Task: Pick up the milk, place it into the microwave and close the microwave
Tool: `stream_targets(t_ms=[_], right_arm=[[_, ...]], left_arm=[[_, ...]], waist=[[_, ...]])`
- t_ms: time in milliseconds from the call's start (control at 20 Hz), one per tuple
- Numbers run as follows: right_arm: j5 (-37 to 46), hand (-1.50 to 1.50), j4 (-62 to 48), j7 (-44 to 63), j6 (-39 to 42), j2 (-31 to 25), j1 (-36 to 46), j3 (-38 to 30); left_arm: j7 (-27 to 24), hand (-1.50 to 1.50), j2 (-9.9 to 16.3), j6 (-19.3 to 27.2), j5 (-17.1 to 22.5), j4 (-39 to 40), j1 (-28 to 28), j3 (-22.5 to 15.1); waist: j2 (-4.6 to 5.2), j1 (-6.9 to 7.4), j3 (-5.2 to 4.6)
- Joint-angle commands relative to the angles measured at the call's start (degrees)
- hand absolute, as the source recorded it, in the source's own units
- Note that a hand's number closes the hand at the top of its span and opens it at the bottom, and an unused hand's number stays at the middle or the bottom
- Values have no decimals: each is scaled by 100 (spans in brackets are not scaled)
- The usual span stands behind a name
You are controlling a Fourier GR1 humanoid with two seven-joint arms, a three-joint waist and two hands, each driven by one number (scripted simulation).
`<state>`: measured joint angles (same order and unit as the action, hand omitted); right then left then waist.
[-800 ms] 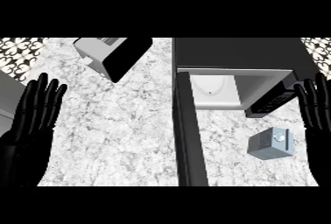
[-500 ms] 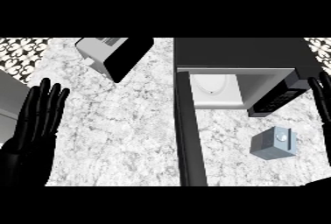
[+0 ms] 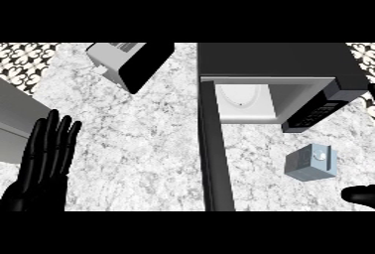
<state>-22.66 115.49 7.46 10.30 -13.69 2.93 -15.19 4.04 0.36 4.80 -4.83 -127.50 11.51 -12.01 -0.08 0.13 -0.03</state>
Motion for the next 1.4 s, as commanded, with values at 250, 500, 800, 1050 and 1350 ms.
stream_targets(t_ms=[250, 500, 800, 1050, 1350], right_arm=[[366, -150, -654, -284, 264, 12, -161, -107], [869, -150, -1628, -1129, 569, 190, -348, -4], [1175, -150, -1879, -1999, 893, 230, -1133, -181], [1618, -150, -2831, -2703, 824, 293, -904, -195], [1666, -150, -3561, -3347, 1018, 190, -1079, -417]], left_arm=[[-241, -150, -14, 66, -210, -433, 726, -401], [-436, -150, -32, 224, -444, -468, 1094, -915], [-629, -150, 82, 143, -502, -863, 1952, -1289], [62, -150, 257, 102, -263, -1269, 1321, -857], [-508, -150, 195, 302, -558, -1037, 1850, -1475]], waist=[[3, 10, 3], [7, 29, 5], [-10, 24, 5], [8, 2, 7], [0, 7, 5]])
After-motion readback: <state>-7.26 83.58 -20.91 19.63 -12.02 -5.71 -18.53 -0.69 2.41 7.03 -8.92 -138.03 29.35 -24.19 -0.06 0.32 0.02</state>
